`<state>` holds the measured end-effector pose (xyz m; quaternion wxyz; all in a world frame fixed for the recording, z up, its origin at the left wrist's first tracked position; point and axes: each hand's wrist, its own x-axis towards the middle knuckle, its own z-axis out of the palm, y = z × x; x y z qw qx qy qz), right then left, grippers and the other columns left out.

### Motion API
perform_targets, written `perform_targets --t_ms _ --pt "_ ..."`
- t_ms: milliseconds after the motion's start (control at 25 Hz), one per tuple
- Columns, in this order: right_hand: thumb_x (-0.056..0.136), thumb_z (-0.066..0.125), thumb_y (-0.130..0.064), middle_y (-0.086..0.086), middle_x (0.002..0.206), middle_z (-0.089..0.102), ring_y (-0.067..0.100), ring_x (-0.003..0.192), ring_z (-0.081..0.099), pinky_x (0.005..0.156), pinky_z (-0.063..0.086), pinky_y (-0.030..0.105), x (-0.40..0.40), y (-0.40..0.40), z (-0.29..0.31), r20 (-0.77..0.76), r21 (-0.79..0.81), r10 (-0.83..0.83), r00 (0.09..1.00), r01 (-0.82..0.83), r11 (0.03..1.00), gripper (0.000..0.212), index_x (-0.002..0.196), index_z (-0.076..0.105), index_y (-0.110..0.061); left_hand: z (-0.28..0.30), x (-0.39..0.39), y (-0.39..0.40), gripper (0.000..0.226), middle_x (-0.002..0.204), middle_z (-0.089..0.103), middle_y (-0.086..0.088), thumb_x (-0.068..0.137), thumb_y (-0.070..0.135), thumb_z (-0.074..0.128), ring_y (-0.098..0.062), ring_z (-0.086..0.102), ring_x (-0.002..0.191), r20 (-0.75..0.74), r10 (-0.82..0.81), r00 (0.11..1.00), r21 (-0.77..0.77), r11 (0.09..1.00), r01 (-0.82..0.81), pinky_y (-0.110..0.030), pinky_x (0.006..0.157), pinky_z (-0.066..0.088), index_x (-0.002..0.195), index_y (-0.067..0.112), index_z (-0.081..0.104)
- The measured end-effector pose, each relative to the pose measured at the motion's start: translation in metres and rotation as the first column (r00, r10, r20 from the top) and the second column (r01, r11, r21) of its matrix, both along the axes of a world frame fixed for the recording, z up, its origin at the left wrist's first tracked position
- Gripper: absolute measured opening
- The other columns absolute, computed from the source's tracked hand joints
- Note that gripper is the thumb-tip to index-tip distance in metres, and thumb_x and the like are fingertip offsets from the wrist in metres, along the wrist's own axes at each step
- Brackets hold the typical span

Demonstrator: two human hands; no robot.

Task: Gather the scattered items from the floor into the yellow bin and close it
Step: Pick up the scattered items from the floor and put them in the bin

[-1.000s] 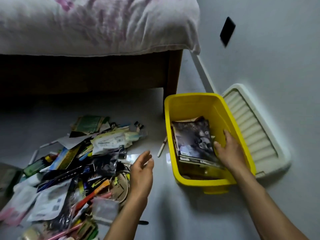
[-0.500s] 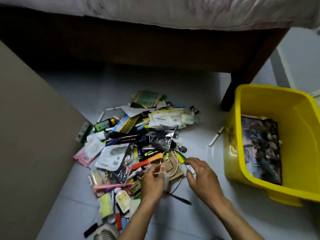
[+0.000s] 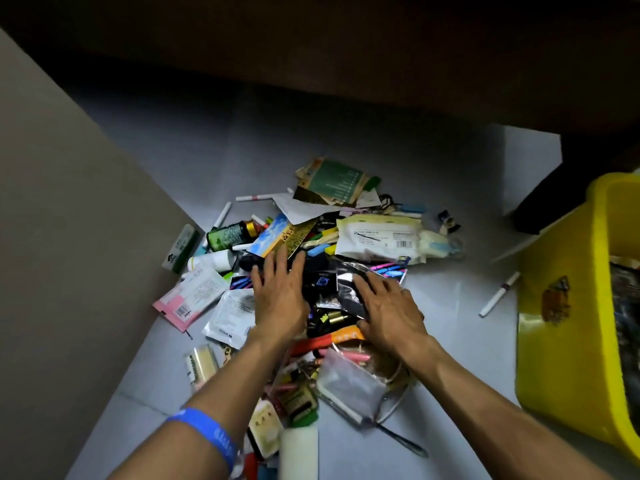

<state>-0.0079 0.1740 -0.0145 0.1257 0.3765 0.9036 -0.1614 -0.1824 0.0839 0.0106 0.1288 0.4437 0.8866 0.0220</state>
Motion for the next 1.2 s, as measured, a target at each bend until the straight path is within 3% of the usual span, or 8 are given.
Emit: perform_targets --t_ms 120,280,440,520,600,840,1080,1200 --pt "0.09 0.052 -0.024 0.007 0.13 0.059 0.031 0.115 0.049 0.091 0.041 0.042 0.009 -0.012 -0.005 -0.011 0.19 0.039 0.999 -0.036 0.981 0.041 0.131 0.049 -0.019 -0.004 -0.02 -0.002 0.063 0.14 0.052 -0.006 0.086 0.003 0.059 -0.027 0.044 0.133 -0.084 -0.012 0.996 -0.077 0.997 0.005 -0.056 0.117 -0.008 0.143 0.024 0.042" --pt "0.088 0.056 -0.013 0.007 0.096 0.071 0.03 0.087 0.057 0.074 0.045 0.038 0.032 -0.02 0.018 -0.338 0.145 -0.15 0.929 0.209 0.967 0.016 0.102 0.064 -0.016 0.014 -0.016 -0.017 0.018 0.09 0.068 -0.003 0.089 0.009 0.058 -0.023 0.058 0.085 -0.047 0.059 0.997 0.147 0.988 -0.052 -0.04 0.088 0.045 0.101 0.02 0.067" --pt "0.097 0.056 -0.014 0.001 0.088 0.071 0.019 0.079 0.066 0.064 0.052 0.035 0.07 -0.047 0.055 -0.676 -0.314 -0.612 0.41 0.591 0.743 0.014 0.106 0.064 -0.021 0.051 0.02 -0.026 0.013 0.086 0.065 0.006 0.098 0.019 0.05 -0.016 0.058 0.074 0.318 0.151 0.936 0.459 0.84 -0.291 -0.036 0.063 0.049 0.104 0.021 0.062" --pt "0.098 0.055 -0.013 0.002 0.093 0.074 0.016 0.081 0.069 0.067 0.056 0.032 0.087 -0.052 0.079 -0.561 -0.756 -0.827 -0.024 0.423 0.5 0.014 0.107 0.065 -0.017 0.072 0.053 -0.015 0.016 0.096 0.071 0.004 0.098 0.018 0.052 -0.017 0.067 0.088 0.698 0.064 0.713 0.437 0.75 -0.496 -0.038 0.076 0.055 0.108 0.023 0.064" --pt "0.092 0.059 -0.012 0.007 0.091 0.075 0.016 0.077 0.07 0.065 0.057 0.028 0.105 -0.052 0.105 -0.355 -0.934 -0.899 -0.257 0.147 0.327 0.013 0.102 0.066 -0.008 0.096 0.093 0.0 0.022 0.109 0.073 -0.007 0.097 0.007 0.054 -0.021 0.069 0.098 0.94 -0.062 0.337 0.28 0.705 -0.652 -0.039 0.086 0.055 0.112 0.016 0.067" --pt "0.081 0.066 -0.013 0.014 0.109 0.073 0.025 0.097 0.071 0.076 0.058 0.029 0.179 -0.041 0.154 -0.234 -0.961 -0.931 -0.281 -0.08 0.265 0.029 0.109 0.065 -0.004 0.148 0.195 0.029 0.039 0.11 0.071 -0.019 0.079 0.006 0.065 -0.028 0.071 0.092 0.895 -0.338 -0.29 0.16 0.852 -0.499 -0.031 0.072 0.057 0.117 0.002 0.066" --pt "0.082 0.069 -0.006 0.006 0.103 0.075 0.023 0.096 0.071 0.082 0.056 0.036 0.241 -0.026 0.174 -0.501 -0.866 -0.74 -0.448 0.261 0.428 0.029 0.106 0.062 -0.02 0.145 0.241 0.053 0.017 0.088 0.076 -0.001 0.097 0.015 0.054 -0.016 0.068 0.076 0.996 -0.09 0.019 0.087 0.857 -0.509 -0.026 0.061 0.051 0.095 0.018 0.07" --pt "0.086 0.071 -0.01 0.006 0.097 0.074 0.017 0.084 0.068 0.076 0.053 0.033 0.279 -0.006 0.181 -0.694 -0.664 -0.67 -0.263 0.594 0.455 0.032 0.109 0.056 -0.027 0.124 0.236 0.049 0.021 0.088 0.073 -0.003 0.095 0.005 0.053 -0.017 0.066 0.076 0.986 0.007 0.169 0.11 0.735 -0.669 -0.028 0.059 0.047 0.09 0.02 0.068"
